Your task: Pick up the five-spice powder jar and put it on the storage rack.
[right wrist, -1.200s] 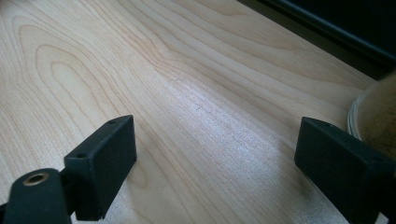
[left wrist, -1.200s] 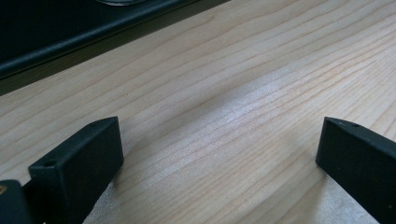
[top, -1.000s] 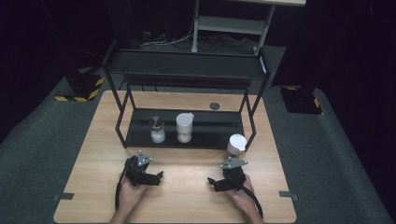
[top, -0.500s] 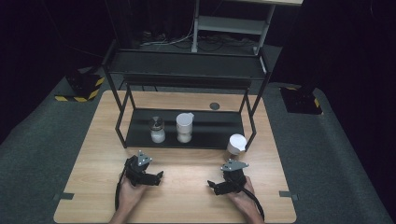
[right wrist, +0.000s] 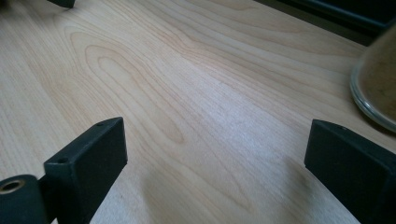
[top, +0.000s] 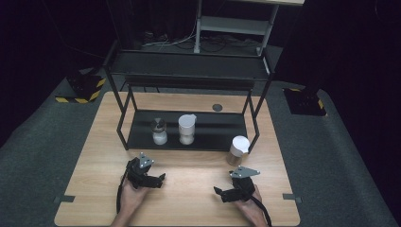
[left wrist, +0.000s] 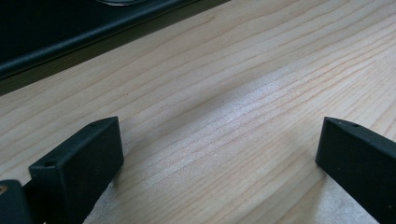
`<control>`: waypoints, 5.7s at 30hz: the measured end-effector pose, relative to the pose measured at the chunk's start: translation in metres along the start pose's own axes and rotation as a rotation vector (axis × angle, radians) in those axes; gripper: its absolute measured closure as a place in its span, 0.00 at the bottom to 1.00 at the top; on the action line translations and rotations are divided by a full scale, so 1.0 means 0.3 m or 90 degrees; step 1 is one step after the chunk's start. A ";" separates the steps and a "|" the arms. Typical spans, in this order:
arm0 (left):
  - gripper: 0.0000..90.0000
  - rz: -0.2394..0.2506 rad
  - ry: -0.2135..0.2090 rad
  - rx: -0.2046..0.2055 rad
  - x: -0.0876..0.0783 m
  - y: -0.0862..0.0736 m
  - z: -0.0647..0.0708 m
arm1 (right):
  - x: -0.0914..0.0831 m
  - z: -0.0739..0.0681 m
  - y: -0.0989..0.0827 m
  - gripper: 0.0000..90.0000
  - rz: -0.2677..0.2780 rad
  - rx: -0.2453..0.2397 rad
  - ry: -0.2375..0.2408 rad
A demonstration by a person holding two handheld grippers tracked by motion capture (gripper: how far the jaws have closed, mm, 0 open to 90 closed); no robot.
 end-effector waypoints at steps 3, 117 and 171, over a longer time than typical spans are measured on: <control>0.01 0.000 0.000 0.000 0.000 0.000 0.000 | -0.020 -0.006 -0.009 0.06 0.006 0.002 -0.005; 0.01 0.000 0.000 0.000 0.000 0.000 0.000 | 0.001 0.109 0.108 0.17 0.142 0.095 -0.191; 0.01 0.000 0.000 0.000 0.000 0.000 0.000 | 0.002 0.088 0.112 0.33 0.139 0.068 -0.207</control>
Point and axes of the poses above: each handheld gripper's, and its own axes: x roughly forward along the jaws, y roughly out of its top, z roughly to its right, the point moved 4 cm from there along x, roughly forward along the jaws, and after that the axes turned 13 degrees about y, right-handed, at the moved point
